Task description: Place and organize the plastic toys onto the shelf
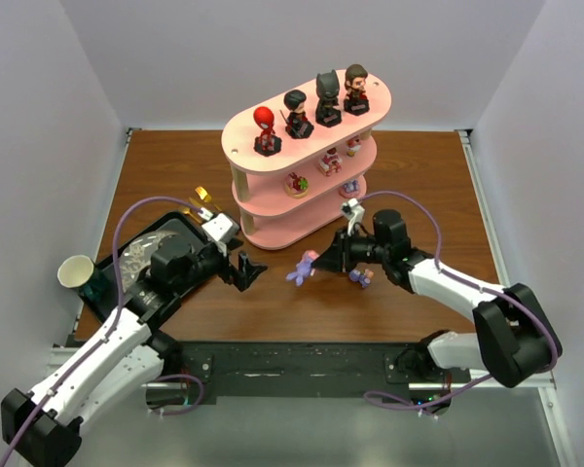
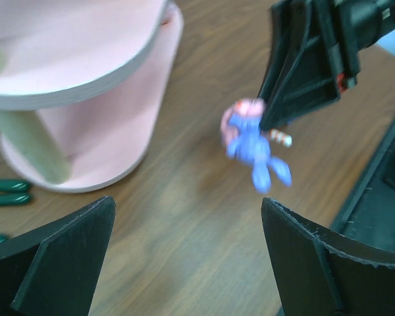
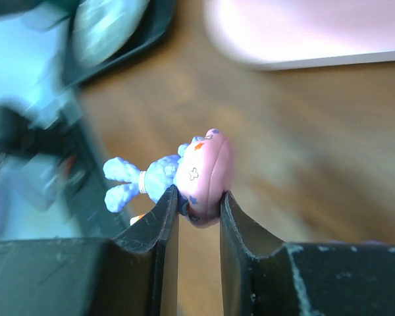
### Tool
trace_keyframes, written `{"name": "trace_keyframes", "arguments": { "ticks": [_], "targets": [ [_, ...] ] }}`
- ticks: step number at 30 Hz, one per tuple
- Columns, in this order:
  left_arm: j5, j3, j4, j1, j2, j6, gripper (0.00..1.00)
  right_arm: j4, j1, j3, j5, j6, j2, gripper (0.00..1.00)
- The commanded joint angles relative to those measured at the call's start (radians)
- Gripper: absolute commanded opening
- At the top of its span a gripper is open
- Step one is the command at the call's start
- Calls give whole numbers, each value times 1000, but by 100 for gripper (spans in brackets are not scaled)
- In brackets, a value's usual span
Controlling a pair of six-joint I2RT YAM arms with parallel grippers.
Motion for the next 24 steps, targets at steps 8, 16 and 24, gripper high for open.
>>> {"name": "trace_keyframes", "arguments": {
  "ticks": [8, 16, 24],
  "targets": [
    [331, -18, 214, 5, 82, -132, 97, 241, 228, 99, -327, 80, 58, 0],
    [500, -30, 275, 5, 129, -181, 91, 391, 249, 127, -357, 123, 97, 0],
    [600, -35, 307, 6, 174, -231, 73, 407, 249, 119, -351, 96, 82, 0]
  ]
}}
